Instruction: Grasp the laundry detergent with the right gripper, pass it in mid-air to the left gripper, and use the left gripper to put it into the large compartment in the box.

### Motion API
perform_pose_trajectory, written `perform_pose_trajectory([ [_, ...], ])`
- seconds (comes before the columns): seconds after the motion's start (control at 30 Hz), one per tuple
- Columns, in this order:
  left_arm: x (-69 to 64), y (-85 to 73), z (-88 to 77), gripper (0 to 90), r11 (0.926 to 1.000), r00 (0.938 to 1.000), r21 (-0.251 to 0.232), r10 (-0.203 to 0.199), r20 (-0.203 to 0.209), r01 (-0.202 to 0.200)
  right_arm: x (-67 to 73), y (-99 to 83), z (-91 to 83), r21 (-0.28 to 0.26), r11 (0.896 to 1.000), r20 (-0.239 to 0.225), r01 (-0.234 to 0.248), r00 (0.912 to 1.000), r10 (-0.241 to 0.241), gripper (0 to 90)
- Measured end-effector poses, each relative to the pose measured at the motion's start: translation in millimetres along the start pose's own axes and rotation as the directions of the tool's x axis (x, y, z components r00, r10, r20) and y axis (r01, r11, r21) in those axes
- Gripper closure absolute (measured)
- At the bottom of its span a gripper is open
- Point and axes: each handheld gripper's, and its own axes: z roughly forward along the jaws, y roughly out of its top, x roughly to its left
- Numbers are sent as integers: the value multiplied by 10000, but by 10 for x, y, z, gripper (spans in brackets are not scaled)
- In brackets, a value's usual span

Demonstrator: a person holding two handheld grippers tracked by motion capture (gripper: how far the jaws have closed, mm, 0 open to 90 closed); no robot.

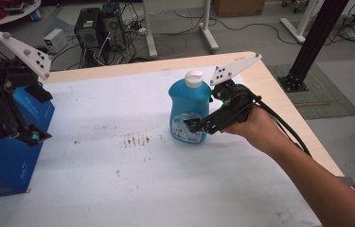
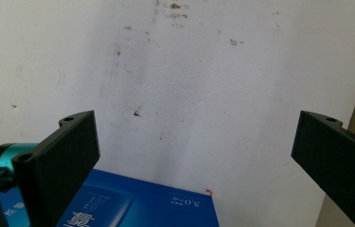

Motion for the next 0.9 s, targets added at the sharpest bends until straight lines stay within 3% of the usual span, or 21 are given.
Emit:
perform_pose_trajectory([
  [0.13, 4, 4, 6, 18, 10000, 10000, 10, 1, 24, -1, -1, -2, 8, -52, 10000, 0, 11, 10000, -11, 195],
  [0.2, 4, 7, 7, 18, 10000, 10000, 8, 7, 16, -7, 5, -4, 10, -174, 9998, -39, 132, 9999, -132, 257],
  [0.63, 11, 14, 15, 18, 10000, 10000, 35, 9, 69, -10, -31, -29, 23, -429, 9989, -55, 189, 9998, -191, 365],
  [0.73, 17, 4, 16, 18, 10000, 10000, 31, -29, 46, 29, -30, -34, 27, -552, 9980, -181, 300, 9994, -311, 430],
  [0.9, 19, -1, 10, 18, 10000, 10000, 19, -45, 44, 45, -22, -36, 26, -636, 9973, -124, 380, 9992, -388, 443],
])
